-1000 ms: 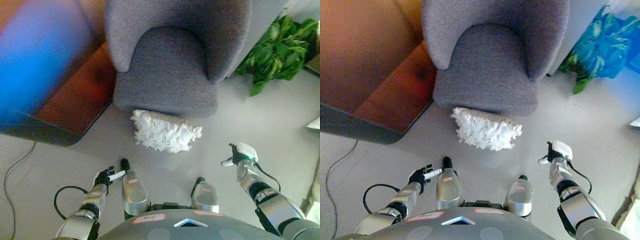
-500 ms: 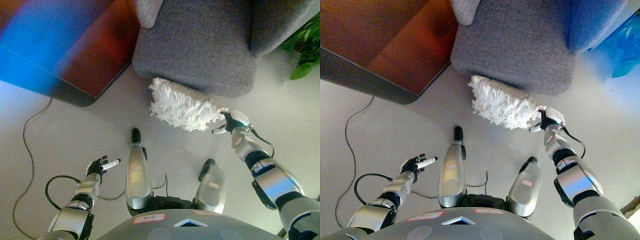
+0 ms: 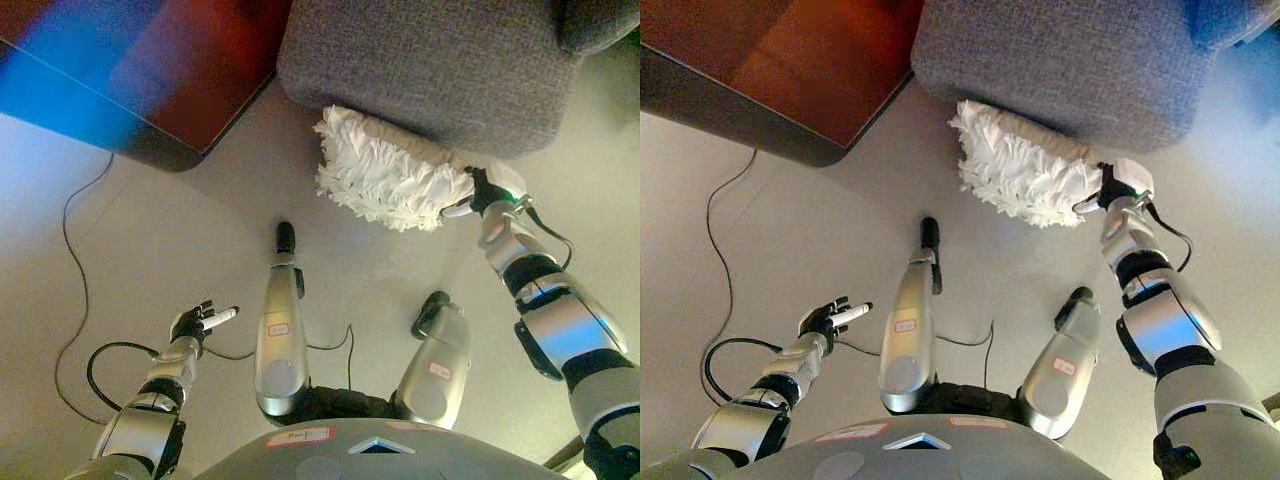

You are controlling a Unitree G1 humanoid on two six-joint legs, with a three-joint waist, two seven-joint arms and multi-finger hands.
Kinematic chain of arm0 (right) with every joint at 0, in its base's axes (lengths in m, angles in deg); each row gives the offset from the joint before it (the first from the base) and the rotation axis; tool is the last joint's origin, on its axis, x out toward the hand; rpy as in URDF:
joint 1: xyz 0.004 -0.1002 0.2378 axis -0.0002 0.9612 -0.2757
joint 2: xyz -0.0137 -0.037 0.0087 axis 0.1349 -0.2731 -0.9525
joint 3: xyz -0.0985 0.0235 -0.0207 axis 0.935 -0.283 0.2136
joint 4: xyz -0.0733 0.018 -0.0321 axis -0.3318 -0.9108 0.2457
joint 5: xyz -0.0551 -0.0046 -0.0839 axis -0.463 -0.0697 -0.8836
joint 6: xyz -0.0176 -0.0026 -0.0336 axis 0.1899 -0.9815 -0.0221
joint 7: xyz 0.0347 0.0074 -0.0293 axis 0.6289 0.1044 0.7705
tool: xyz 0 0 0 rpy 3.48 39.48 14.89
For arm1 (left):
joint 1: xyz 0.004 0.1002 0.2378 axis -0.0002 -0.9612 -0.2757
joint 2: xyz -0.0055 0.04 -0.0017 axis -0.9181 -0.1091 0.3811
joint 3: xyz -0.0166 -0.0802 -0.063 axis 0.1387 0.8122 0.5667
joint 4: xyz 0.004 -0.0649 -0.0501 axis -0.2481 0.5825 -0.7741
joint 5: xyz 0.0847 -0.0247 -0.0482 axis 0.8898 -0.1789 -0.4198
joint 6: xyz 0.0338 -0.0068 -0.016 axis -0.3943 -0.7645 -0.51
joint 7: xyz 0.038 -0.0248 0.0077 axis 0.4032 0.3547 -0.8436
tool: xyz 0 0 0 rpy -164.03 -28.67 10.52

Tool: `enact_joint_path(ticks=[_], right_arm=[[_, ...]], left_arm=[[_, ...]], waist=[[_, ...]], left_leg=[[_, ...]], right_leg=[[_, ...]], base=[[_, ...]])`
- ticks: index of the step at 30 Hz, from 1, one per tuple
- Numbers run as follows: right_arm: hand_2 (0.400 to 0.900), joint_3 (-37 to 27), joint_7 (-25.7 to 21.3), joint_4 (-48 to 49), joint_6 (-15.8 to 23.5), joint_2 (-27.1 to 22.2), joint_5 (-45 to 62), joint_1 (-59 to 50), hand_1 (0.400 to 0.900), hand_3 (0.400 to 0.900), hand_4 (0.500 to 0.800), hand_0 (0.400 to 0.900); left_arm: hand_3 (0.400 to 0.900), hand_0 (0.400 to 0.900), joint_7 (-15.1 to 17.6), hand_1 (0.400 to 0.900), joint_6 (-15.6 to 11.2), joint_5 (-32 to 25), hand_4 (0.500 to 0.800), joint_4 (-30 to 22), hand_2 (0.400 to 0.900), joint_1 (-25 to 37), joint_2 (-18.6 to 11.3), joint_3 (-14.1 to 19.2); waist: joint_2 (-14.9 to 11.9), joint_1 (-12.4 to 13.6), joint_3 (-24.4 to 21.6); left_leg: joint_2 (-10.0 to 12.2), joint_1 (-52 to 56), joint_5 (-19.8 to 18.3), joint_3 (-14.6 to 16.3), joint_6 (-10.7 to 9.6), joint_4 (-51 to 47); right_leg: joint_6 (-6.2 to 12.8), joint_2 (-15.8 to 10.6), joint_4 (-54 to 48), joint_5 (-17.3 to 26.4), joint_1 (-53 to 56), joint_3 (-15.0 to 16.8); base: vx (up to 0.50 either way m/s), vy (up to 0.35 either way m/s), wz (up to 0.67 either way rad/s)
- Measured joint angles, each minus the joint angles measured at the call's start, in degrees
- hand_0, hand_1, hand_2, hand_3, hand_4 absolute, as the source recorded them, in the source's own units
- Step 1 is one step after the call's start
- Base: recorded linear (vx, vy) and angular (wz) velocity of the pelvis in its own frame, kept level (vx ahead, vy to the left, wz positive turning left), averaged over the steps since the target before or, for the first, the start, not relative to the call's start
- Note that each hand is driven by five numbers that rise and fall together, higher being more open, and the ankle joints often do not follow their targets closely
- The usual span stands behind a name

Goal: Pick up the pillow and put it on the sofa.

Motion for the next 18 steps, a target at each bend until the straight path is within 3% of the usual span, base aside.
enact_joint_path(ticks=[18], right_arm=[[0.900,0.0,-1.1,-2.3,-0.8,-3.7,0.7,-8.1,0.900,0.900,0.800,0.900]], left_arm=[[0.900,0.900,-0.8,0.900,-1.8,-3.4,0.800,-0.2,0.900,0.1,0.2,0.0]], waist=[[2.2,-0.4,2.2]], left_leg=[[-1.8,-2.6,1.1,-0.1,0.2,0.3]], right_leg=[[0.01,-0.9,3.6,-0.6,-5.9,2.7]], base=[[-0.01,0.037,0.01]])
